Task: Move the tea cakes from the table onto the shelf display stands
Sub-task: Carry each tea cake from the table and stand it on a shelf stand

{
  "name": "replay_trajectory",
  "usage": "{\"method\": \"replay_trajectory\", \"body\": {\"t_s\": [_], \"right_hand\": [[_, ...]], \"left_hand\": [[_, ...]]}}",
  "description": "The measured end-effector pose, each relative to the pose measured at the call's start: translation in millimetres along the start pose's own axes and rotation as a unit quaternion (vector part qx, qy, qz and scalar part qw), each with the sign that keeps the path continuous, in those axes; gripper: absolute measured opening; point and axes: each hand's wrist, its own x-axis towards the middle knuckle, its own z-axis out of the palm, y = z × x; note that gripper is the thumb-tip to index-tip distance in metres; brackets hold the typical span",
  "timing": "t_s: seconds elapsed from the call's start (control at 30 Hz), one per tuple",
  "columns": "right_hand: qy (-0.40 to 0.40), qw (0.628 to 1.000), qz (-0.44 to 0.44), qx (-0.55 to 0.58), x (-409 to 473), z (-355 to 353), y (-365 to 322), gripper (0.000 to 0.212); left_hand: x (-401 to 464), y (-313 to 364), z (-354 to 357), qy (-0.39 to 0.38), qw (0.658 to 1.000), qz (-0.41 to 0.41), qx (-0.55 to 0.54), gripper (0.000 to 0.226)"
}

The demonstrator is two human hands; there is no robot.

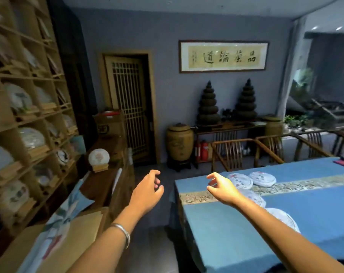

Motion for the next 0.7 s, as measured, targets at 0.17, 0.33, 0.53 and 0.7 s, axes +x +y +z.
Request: {"method": "replay_trajectory", "body": {"t_s": [0.17, 0.33, 0.53, 0.7], "right_hand": [[0.009, 0.999, 0.032, -0.008, 41.1, -6.9, 33.0, 0.035], [0.006, 0.999, 0.045, -0.015, 98.0, 6.1, 43.0, 0.037], [0.025, 0.998, 0.049, -0.027, 202.3, 33.9, 38.9, 0.038], [0.02, 0.997, 0.07, -0.024, 296.3, 58.9, 36.8, 0.04]], "left_hand": [[56.4, 6.8, 41.9, -0.038, 0.998, 0.05, 0.004, 0.044], [124.1, -17.2, 64.5, -0.06, 0.996, 0.059, -0.005, 0.045], [220.4, -74.6, 88.7, -0.093, 0.993, 0.061, -0.024, 0.044], [315.9, -130.3, 105.5, -0.151, 0.987, 0.06, -0.008, 0.046]]}}
